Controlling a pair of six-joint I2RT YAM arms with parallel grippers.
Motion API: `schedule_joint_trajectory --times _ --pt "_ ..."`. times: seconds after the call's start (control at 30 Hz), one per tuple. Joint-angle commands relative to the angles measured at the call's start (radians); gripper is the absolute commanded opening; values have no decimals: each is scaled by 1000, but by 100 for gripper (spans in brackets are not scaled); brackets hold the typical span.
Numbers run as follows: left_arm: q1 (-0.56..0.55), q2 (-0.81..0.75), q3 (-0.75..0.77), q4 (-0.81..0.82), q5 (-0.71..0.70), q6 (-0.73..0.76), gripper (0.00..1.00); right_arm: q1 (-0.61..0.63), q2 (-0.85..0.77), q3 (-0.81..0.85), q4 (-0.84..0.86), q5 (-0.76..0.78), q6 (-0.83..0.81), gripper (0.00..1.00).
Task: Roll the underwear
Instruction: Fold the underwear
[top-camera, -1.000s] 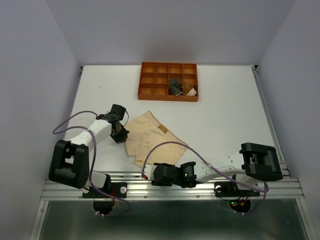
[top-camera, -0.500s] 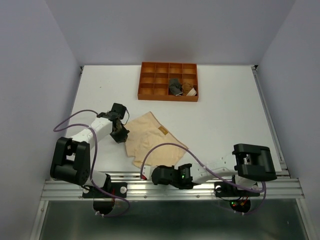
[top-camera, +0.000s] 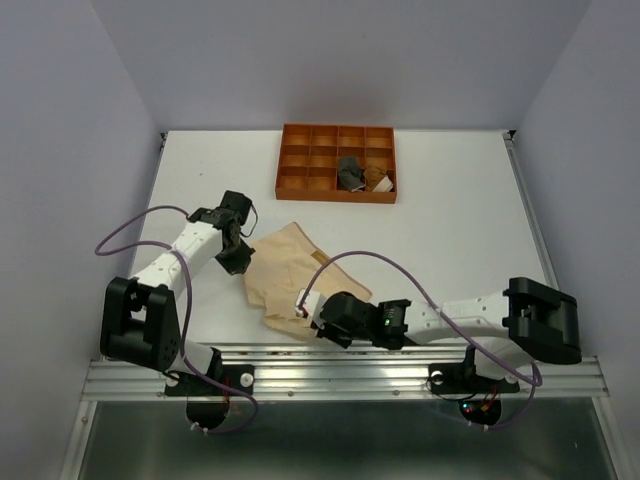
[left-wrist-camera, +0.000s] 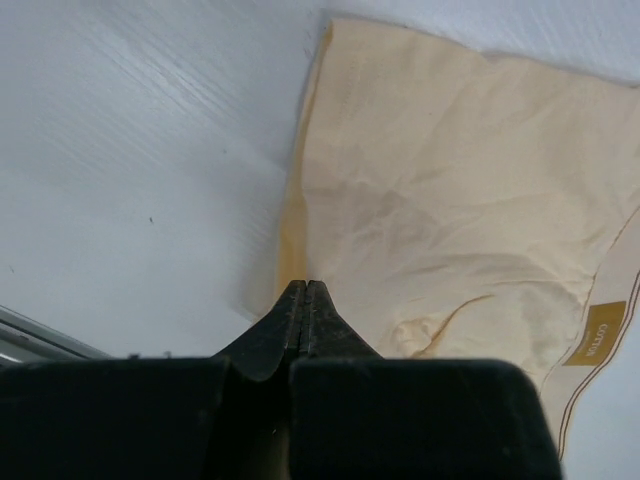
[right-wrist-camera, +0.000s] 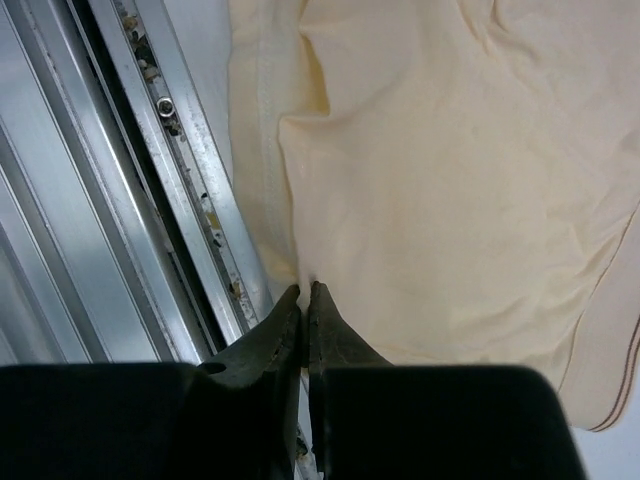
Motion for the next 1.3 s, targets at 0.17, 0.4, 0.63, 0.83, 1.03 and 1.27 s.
schedule_joint_trajectory --times 0.17,0.4,0.63,0.83,1.03,1.27 --pt "-6 42 146 -142 -87 -14 0 -85 -92 -80 107 -218 123 4" --pt "-14 31 94 -72 -44 5 0 -125 -98 -88 138 -276 152 4" --pt "17 69 59 -98 -110 -11 45 -125 -80 -84 135 -267 143 4" --pt "85 111 31 92 -89 49 48 -125 -74 -81 135 -264 145 4" --pt "88 232 36 154 -64 68 48 -125 -80 -85 133 -255 139 4" --pt "91 287 -33 195 -58 54 48 -125 -80 -84 129 -250 135 4"
